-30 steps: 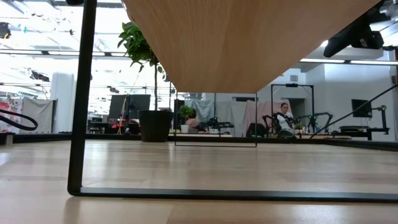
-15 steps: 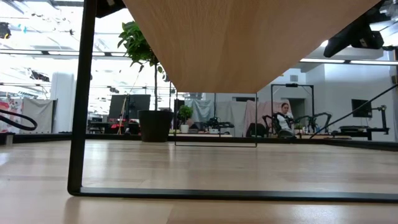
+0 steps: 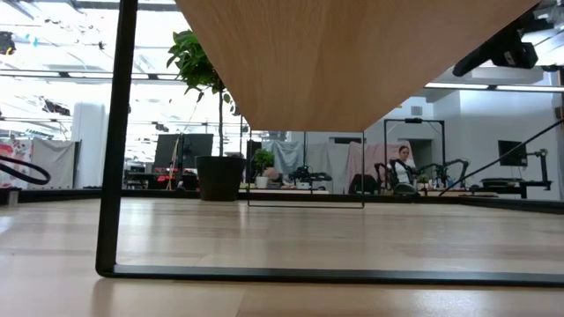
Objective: Place coffee mugs
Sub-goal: Return to Home Position
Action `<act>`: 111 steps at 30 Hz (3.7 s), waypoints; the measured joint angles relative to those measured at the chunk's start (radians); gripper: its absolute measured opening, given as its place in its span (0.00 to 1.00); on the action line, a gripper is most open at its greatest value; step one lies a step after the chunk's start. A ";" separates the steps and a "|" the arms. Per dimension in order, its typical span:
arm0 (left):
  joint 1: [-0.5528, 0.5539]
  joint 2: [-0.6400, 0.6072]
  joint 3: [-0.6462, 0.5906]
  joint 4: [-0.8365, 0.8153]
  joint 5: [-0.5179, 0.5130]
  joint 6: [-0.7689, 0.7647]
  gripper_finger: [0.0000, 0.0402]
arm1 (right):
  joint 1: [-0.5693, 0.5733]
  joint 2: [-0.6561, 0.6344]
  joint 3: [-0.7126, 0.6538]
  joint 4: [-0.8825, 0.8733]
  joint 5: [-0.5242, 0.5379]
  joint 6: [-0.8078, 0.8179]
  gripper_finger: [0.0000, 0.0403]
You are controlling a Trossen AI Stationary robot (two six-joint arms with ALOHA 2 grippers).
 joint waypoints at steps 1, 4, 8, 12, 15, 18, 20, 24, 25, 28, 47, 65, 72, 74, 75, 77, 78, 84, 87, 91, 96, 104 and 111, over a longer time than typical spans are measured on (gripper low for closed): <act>0.032 -0.035 -0.029 0.040 0.002 0.026 0.00 | 0.000 0.000 0.000 0.012 0.000 -0.004 0.06; 0.147 -0.152 -0.174 0.253 0.083 0.067 0.00 | 0.000 0.000 0.000 0.049 0.000 -0.028 0.06; 0.284 -0.284 -0.409 0.594 0.191 0.075 0.00 | 0.002 0.000 0.000 0.083 -0.002 -0.103 0.06; 0.355 -0.372 -0.582 0.798 0.212 0.047 0.00 | 0.003 0.000 0.000 0.082 -0.036 -0.184 0.06; 0.345 -0.422 -0.673 0.876 0.166 0.041 0.00 | 0.002 0.000 0.000 0.080 -0.078 -0.218 0.06; 0.301 -0.469 -0.748 0.914 0.083 0.033 0.00 | 0.002 0.000 0.000 0.080 -0.096 -0.208 0.06; 0.263 -0.506 -0.789 0.918 0.035 0.026 0.00 | 0.001 0.000 0.000 0.080 -0.098 -0.181 0.06; 0.203 -0.601 -0.863 0.915 -0.031 0.026 0.00 | 0.001 0.000 0.000 0.082 -0.105 -0.171 0.06; 0.198 -0.626 -0.880 0.916 -0.034 0.034 0.00 | 0.001 0.000 0.000 0.083 -0.106 -0.171 0.06; 0.199 -0.703 -0.941 0.915 -0.005 0.034 0.00 | 0.001 0.000 0.000 0.083 -0.106 -0.171 0.06; 0.202 -1.104 -1.187 0.866 0.086 0.014 0.00 | 0.002 0.000 0.000 0.083 -0.192 -0.166 0.06; 0.203 -1.135 -1.189 0.819 -0.012 0.077 0.00 | 0.002 -0.007 0.000 0.087 -0.191 -0.266 0.06; 0.203 -1.135 -1.187 0.742 -0.011 0.075 0.00 | 0.003 -0.113 -0.030 0.113 -0.155 -0.414 0.06; 0.203 -1.135 -1.182 0.720 -0.010 0.075 0.00 | 0.003 -0.191 -0.094 0.172 -0.135 -0.437 0.05; 0.203 -1.135 -1.181 0.717 -0.011 0.075 0.00 | 0.002 -0.243 -0.137 0.208 -0.127 -0.450 0.05; 0.203 -1.135 -1.181 0.715 -0.011 0.075 0.00 | 0.001 -0.339 -0.234 0.349 -0.124 -0.488 0.05; 0.203 -1.135 -1.180 0.713 -0.011 0.075 0.00 | 0.001 -0.383 -0.290 0.434 -0.123 -0.519 0.06; 0.203 -1.135 -1.179 0.708 -0.011 0.075 0.00 | 0.000 -0.592 -0.605 0.871 -0.130 -0.631 0.06; 0.203 -1.142 -1.178 0.707 -0.011 0.075 0.00 | 0.000 -0.664 -0.715 0.940 -0.133 -0.632 0.06; 0.203 -1.141 -1.177 0.706 -0.011 0.075 0.00 | 0.000 -0.758 -0.789 0.971 -0.135 -0.640 0.06; 0.203 -1.141 -1.177 0.705 -0.011 0.075 0.00 | 0.001 -0.870 -0.856 0.973 -0.135 -0.728 0.06; 0.203 -1.141 -1.176 0.704 -0.010 0.075 0.00 | 0.001 -0.863 -0.904 1.009 -0.136 -0.741 0.06; 0.203 -1.141 -1.187 0.728 0.058 0.074 0.00 | 0.000 -0.864 -0.904 1.005 -0.135 -0.781 0.07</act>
